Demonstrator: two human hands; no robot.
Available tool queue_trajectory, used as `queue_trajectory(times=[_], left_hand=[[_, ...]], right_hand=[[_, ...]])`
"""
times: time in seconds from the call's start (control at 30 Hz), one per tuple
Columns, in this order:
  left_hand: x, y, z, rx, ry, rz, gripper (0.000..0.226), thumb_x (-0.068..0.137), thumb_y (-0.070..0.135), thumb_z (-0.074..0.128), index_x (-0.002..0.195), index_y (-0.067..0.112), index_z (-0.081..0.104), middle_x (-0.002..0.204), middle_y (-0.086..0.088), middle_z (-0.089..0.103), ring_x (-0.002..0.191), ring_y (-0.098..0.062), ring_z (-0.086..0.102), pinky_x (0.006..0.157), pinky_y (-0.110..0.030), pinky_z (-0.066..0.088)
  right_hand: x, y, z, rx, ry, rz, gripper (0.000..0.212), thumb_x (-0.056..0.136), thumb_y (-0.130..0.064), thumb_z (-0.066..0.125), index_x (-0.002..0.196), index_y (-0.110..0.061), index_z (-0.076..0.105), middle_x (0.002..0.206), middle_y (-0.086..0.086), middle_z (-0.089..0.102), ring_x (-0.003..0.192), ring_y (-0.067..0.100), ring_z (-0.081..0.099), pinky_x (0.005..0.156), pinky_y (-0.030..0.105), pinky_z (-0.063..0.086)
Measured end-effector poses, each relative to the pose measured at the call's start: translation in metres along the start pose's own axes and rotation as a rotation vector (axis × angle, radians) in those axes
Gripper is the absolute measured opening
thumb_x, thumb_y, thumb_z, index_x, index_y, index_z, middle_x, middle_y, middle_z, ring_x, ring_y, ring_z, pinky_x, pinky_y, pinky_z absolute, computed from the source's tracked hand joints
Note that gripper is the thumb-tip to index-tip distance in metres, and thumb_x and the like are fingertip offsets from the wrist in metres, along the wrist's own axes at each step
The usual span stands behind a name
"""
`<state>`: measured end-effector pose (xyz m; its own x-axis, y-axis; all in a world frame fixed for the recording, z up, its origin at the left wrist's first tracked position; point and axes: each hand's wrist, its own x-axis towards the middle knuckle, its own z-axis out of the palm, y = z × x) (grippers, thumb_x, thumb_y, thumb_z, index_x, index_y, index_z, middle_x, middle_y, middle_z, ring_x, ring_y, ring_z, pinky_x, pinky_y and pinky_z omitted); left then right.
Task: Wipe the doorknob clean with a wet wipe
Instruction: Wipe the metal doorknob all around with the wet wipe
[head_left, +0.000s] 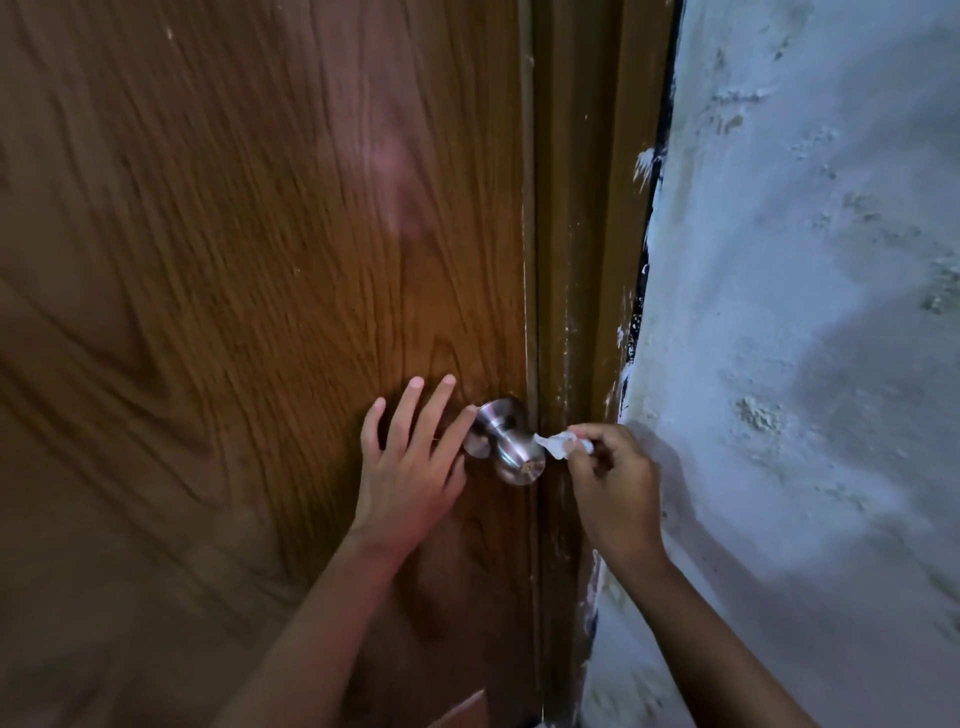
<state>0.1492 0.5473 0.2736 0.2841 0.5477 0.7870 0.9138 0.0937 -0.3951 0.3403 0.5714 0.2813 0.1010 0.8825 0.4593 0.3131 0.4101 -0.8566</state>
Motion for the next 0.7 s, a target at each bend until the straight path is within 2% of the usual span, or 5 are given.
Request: queue_trajectory(times=[0.07,0.27,0.43,0.6,0.7], left_hand=[[-0.003,0.006,-0.009,-0.095,0.001,-0.067,0.042,0.080,0.032,0.052,0.120,0.020,0.055,0.130,-0.007,0.055,0.124,-0.024,0.038,0.100,-0.045,0.026],[-0.005,0.021,-0.049,-0.323,-0.098,-0.164,0.032,0.083,0.030,0.048,0.110,0.021,0.061,0.107,0.004,0.066,0.095,-0.011,0.058,0.084,-0.031,0.042],[-0.015,0.035,-0.087,-0.476,-0.139,-0.208,0.029,0.075,0.017,0.070,0.104,0.015,0.067,0.094,0.001,0.070,0.079,-0.013,0.062,0.070,-0.028,0.046],[-0.029,0.058,-0.136,-0.673,-0.235,-0.337,0.027,0.084,0.017,0.060,0.111,0.015,0.063,0.100,0.001,0.069,0.088,-0.013,0.063,0.075,-0.026,0.041],[-0.043,0.077,-0.164,-0.941,-0.355,-0.473,0.035,0.091,0.019,0.051,0.125,0.022,0.054,0.113,0.012,0.060,0.088,0.011,0.054,0.077,-0.006,0.038]], right_hand=[[-0.004,-0.001,-0.002,0.005,-0.008,-0.008,0.011,0.086,-0.007,0.057,0.091,-0.012,0.065,0.086,0.005,0.065,0.077,0.015,0.059,0.060,0.013,0.041],[-0.020,-0.011,-0.015,-0.013,-0.004,-0.031,0.014,0.087,-0.008,0.055,0.097,-0.012,0.063,0.090,-0.003,0.058,0.085,0.013,0.055,0.068,0.017,0.040],[-0.044,-0.026,-0.030,-0.010,-0.023,-0.018,0.011,0.086,-0.007,0.057,0.095,-0.011,0.064,0.089,-0.003,0.057,0.085,0.013,0.054,0.073,0.021,0.039],[-0.082,-0.041,-0.054,0.010,-0.053,0.009,0.010,0.086,-0.012,0.059,0.087,-0.021,0.058,0.082,-0.006,0.060,0.077,0.010,0.057,0.066,0.019,0.043],[-0.112,-0.047,-0.071,0.057,-0.067,0.090,0.023,0.084,-0.010,0.062,0.078,-0.028,0.049,0.075,-0.013,0.057,0.072,0.011,0.057,0.063,0.022,0.044]])
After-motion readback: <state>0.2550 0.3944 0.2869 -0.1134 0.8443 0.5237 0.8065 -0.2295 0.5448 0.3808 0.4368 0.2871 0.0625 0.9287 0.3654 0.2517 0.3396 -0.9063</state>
